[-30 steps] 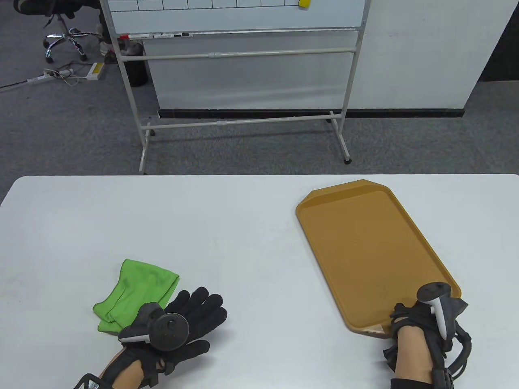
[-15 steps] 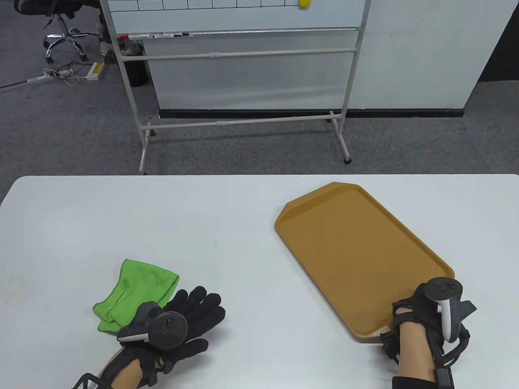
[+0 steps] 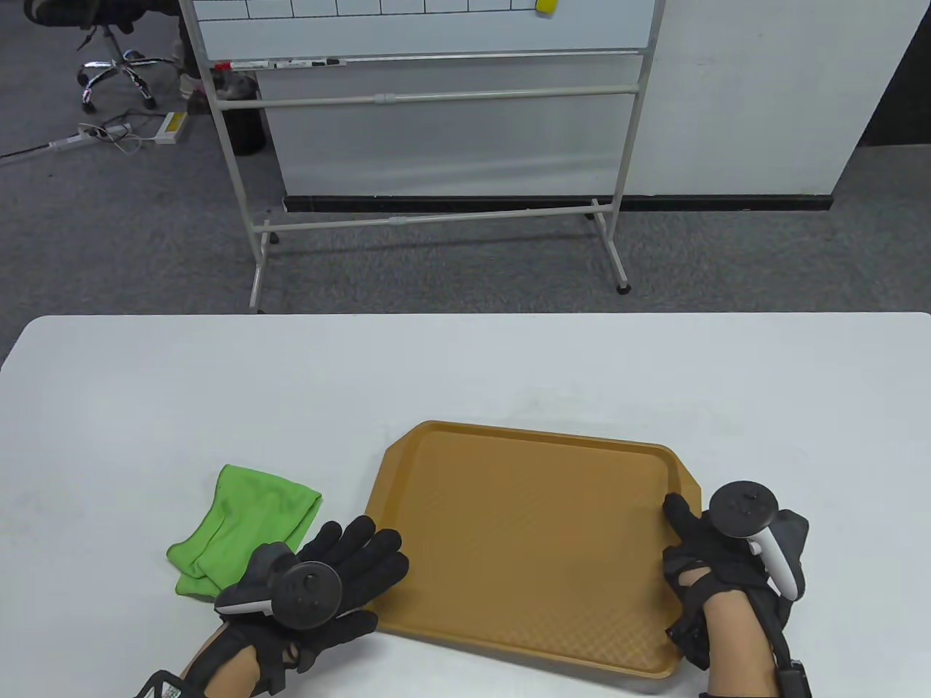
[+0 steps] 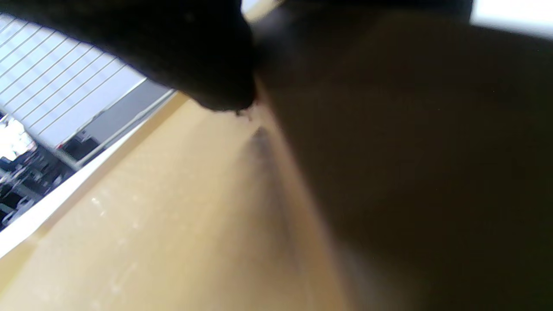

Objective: Wipe the food tray with a square towel

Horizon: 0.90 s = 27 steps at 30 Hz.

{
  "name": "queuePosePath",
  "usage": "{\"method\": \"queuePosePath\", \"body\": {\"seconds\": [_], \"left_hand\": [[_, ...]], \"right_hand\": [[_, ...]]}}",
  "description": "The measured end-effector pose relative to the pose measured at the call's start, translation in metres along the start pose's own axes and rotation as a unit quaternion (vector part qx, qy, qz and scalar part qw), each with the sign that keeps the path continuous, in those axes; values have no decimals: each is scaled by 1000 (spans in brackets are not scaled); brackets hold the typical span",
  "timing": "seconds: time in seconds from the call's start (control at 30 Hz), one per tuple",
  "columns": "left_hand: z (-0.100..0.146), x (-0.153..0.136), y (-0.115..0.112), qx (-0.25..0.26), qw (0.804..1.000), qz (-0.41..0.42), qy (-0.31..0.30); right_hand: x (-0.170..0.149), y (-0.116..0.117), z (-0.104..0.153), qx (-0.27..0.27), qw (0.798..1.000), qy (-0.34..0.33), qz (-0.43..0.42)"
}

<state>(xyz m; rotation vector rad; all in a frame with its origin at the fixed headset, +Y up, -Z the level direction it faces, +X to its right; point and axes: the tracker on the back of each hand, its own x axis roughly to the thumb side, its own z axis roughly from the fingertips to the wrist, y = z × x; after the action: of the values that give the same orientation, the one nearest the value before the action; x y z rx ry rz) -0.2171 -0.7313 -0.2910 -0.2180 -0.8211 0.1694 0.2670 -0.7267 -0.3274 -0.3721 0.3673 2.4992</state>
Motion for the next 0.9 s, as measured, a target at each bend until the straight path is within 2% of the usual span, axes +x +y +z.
{"method": "queuePosePath", "body": {"seconds": [0.23,0.43,0.67,0.8,0.9], "left_hand": [[1,-1,0,0,1000,1,5],[1,-2,0,0,1000,1,5],[1,-3,0,-6,1000,-2,9],[3,-8,1,-2,1000,-4,28],[9,-19,7,21,997,0,68]], "right_hand": [[21,24,-7,11,998,-34,47],[19,34,-16,1,997,-42,58],[17,42,-22,14,995,-20,96],[15,45,-25,23,995,-12,97],[14,45,-24,24,995,-8,100]]}}
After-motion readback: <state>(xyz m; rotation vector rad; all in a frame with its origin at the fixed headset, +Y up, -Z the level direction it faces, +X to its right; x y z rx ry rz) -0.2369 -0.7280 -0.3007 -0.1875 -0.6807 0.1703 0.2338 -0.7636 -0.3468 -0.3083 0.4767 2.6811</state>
